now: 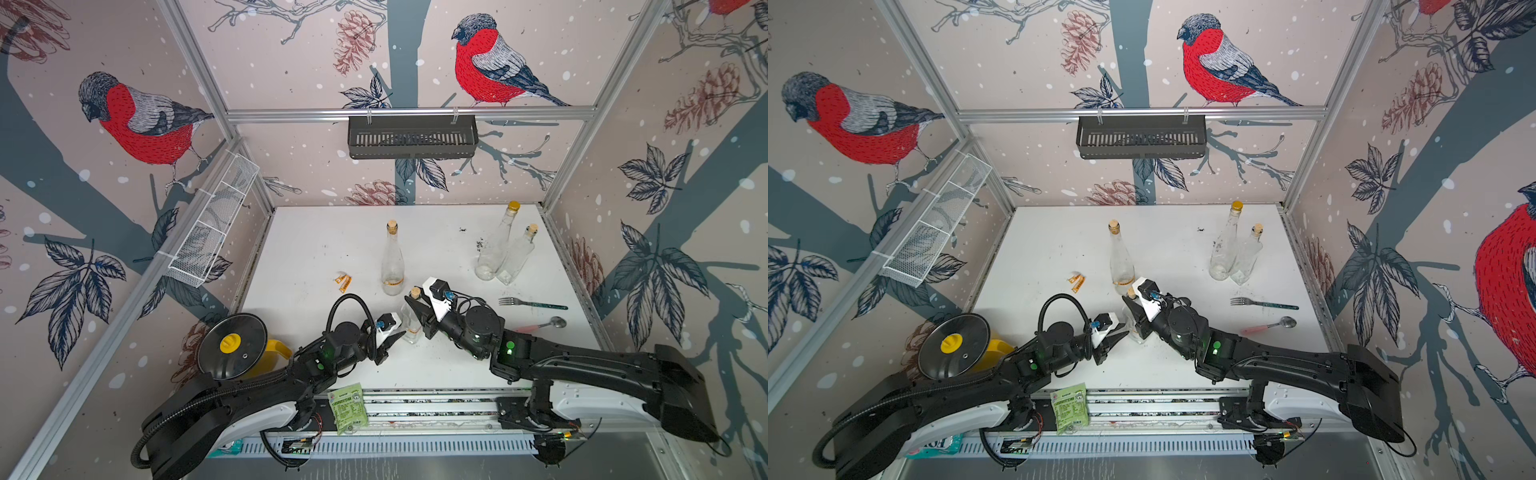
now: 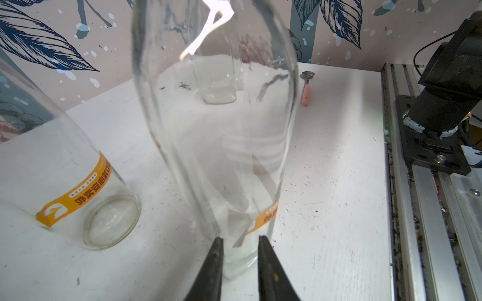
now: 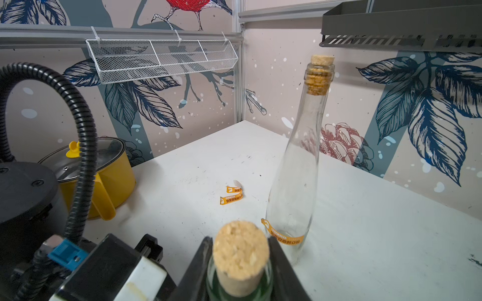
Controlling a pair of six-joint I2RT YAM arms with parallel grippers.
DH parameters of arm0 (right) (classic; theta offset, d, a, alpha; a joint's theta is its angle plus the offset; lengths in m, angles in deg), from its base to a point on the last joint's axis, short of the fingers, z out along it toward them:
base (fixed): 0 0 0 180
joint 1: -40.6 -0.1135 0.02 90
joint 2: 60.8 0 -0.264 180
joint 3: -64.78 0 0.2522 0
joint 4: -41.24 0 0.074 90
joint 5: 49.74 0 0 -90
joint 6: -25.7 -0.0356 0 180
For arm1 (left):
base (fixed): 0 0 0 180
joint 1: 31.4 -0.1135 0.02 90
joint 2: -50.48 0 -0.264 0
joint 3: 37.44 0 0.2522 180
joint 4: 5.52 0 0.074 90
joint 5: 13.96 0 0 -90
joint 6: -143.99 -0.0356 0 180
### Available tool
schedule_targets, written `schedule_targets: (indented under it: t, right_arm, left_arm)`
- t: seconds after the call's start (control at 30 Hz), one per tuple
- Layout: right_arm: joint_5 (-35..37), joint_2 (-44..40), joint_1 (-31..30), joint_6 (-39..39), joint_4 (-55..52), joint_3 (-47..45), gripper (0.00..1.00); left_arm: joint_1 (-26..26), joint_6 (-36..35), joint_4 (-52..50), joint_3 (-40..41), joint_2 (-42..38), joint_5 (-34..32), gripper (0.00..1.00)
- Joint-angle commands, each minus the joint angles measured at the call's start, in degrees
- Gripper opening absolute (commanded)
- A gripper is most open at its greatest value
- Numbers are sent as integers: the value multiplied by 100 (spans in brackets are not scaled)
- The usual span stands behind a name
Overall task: Remove the label from the bottle
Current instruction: Tear open the label from the bottle.
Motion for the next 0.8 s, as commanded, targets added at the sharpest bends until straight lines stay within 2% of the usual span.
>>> schedule_targets:
  t: [0.0, 0.2, 0.77]
  right_arm:
    - [85, -16, -5, -43, 579, 16, 2]
    - [129, 14, -4, -26, 583, 33, 2]
    - [197, 100, 13, 28, 551, 89, 2]
  left_arm:
    - [-1, -89, 279, -51, 9, 116, 23]
    - [-6, -97, 239, -64, 1, 134, 22]
    - [-9, -80, 93, -129, 8, 18, 7]
